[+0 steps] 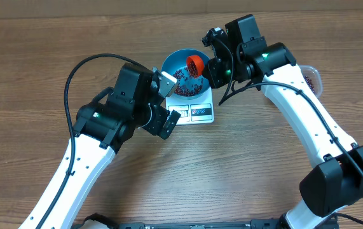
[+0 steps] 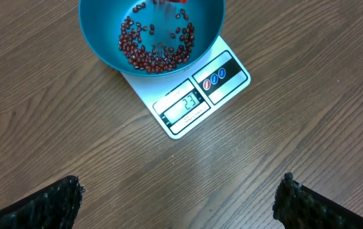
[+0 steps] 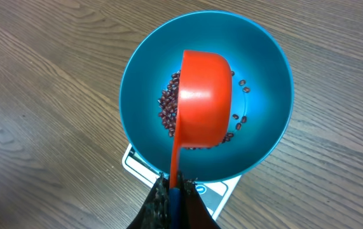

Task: Scoop item into bowl and weigh 150g on scale
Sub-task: 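Tilt the scoop with right gripper to pour beans into the bowl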

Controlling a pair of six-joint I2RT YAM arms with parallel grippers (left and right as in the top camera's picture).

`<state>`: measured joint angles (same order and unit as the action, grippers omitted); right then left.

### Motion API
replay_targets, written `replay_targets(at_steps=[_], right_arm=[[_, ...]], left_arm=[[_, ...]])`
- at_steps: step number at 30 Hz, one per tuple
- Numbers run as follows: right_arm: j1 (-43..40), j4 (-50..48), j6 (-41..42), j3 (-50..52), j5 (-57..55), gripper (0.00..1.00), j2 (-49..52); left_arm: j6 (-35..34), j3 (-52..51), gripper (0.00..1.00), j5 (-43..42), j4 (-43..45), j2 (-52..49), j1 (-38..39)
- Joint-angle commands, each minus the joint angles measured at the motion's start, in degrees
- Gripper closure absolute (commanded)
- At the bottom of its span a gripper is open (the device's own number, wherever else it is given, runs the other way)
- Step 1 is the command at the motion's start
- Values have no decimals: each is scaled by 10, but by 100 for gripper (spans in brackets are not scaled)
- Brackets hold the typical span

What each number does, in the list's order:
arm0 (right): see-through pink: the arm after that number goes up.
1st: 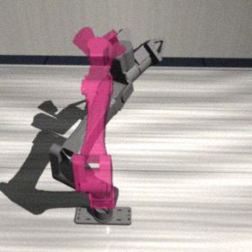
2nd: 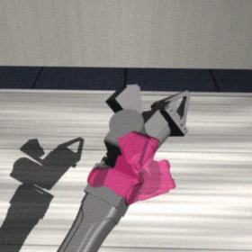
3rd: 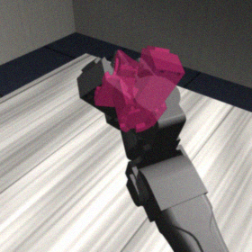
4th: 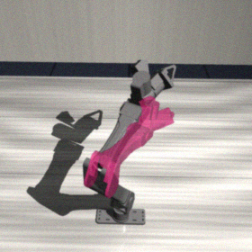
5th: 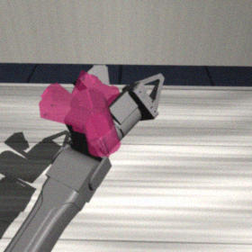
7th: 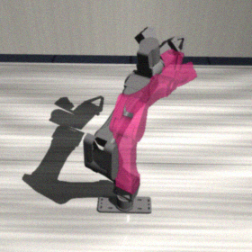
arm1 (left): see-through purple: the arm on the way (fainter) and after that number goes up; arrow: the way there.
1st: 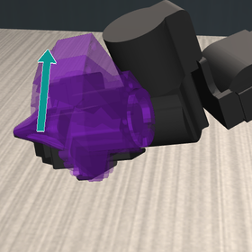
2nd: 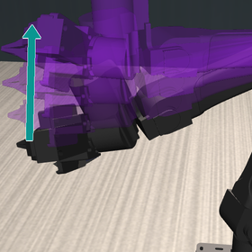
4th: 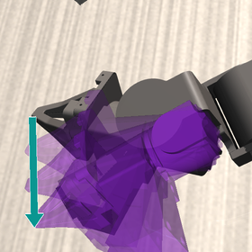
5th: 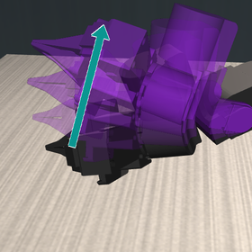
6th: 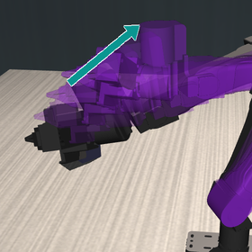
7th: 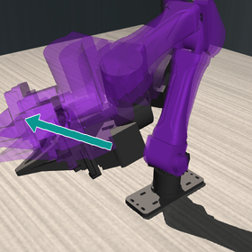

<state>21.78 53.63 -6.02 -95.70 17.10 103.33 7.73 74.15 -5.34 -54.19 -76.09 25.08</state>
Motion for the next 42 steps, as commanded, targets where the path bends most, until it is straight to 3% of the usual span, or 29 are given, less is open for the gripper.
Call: replay_targets(at_steps=[1, 23, 31, 42], right_arm=[[-1, -2, -3, -19, -17, 96, -23], [12, -2, -3, -19, -20, 96, -24], [63, 5, -33, -19, -140, 96, -24], [67, 7, -33, -19, -145, 96, -24]], left_arm=[[10, -5, 0, 4, 0, 5, 0], [10, -5, 0, 4, 0, 5, 0], [10, -5, 0, 4, 0, 5, 0], [10, -5, 0, 4, 0, 5, 0]])
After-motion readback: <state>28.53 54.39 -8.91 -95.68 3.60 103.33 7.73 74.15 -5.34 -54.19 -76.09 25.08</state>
